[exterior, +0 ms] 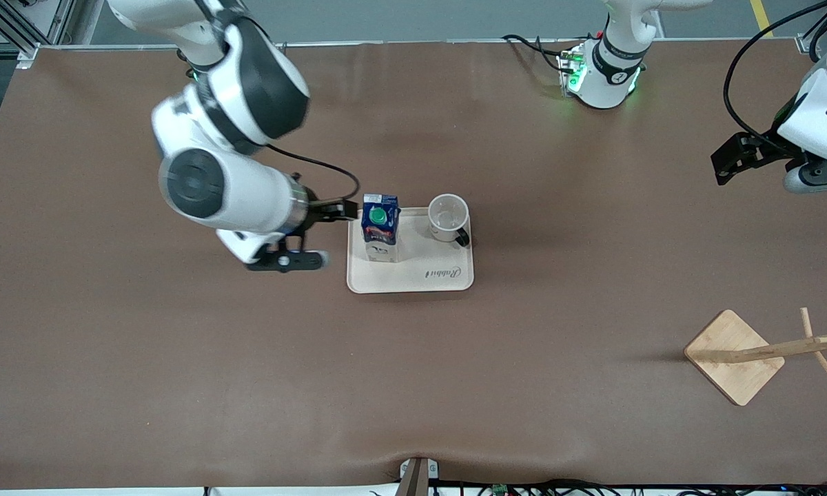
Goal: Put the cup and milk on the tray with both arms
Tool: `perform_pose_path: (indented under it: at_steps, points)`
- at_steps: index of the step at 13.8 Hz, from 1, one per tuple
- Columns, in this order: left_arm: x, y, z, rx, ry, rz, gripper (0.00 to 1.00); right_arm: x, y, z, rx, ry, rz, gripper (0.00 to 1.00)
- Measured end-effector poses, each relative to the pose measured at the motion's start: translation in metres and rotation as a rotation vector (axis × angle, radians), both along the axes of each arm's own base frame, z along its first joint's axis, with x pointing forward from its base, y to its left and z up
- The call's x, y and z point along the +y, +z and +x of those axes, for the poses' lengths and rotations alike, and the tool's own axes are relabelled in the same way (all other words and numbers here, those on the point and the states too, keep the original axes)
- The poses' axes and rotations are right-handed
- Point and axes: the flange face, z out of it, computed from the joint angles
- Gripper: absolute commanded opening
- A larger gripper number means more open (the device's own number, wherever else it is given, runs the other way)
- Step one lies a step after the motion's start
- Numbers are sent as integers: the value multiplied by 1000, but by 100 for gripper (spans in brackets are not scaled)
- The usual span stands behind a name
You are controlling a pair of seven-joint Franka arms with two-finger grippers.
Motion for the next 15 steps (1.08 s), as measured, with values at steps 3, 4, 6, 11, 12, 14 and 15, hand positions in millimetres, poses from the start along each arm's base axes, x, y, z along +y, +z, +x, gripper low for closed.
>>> perform_pose_path:
  at_steps: [3,4,6,11,12,14,15]
  points:
    - [0,0,0,0,0,0,100,-73,66,-3,-50,24,-100,100]
    - [0,1,0,-2,0,0,100,-98,89,-6,-66,19,-142,100]
    - [0,5,0,-11,0,-2,100,-144,131,-14,-101,-37,-173,100]
    - [4,10,1,-23,8,-3,100,-239,171,-36,-109,-158,-161,100]
    - [4,12,1,-27,8,-4,100,-249,170,-40,-110,-169,-172,100]
    - [4,13,1,-29,6,-4,100,-269,168,-48,-127,-190,-179,100]
    - [4,12,1,-28,6,-4,100,-279,167,-53,-142,-178,-173,100]
